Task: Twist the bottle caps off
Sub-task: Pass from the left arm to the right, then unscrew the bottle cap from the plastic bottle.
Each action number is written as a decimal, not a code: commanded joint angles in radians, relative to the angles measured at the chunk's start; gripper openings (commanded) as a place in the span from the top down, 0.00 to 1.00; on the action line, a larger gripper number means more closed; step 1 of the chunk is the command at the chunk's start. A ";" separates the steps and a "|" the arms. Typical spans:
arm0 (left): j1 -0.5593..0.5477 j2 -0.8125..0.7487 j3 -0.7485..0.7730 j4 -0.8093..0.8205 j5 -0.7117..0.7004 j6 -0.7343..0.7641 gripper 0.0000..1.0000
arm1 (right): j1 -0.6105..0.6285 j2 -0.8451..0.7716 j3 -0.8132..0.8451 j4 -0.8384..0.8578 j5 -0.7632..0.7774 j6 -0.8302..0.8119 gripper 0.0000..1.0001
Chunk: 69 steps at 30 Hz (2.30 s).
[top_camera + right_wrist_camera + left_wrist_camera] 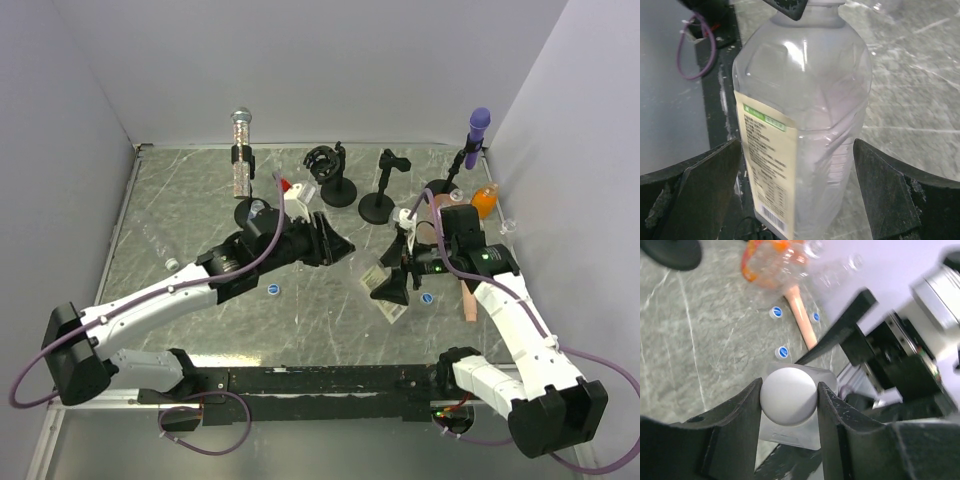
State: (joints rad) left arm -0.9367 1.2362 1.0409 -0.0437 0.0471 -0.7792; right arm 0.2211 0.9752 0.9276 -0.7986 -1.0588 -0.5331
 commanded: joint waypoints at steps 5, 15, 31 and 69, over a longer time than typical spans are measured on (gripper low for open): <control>-0.002 0.068 0.108 -0.048 -0.190 -0.299 0.99 | 0.020 -0.026 -0.021 0.107 0.155 0.108 0.01; -0.004 0.098 0.123 0.005 -0.171 -0.370 0.99 | 0.046 -0.007 -0.064 0.168 0.338 0.163 0.01; -0.004 0.082 0.084 0.084 -0.190 -0.442 0.99 | 0.075 0.054 -0.058 0.167 0.369 0.128 0.01; 0.059 -0.550 -0.306 0.078 0.443 0.765 0.03 | 0.081 0.082 0.071 -0.318 0.000 -0.499 0.78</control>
State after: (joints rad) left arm -0.8783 0.8005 0.8913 0.0135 0.2489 -0.4068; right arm 0.2905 1.0443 0.9539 -1.0328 -0.9676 -0.8665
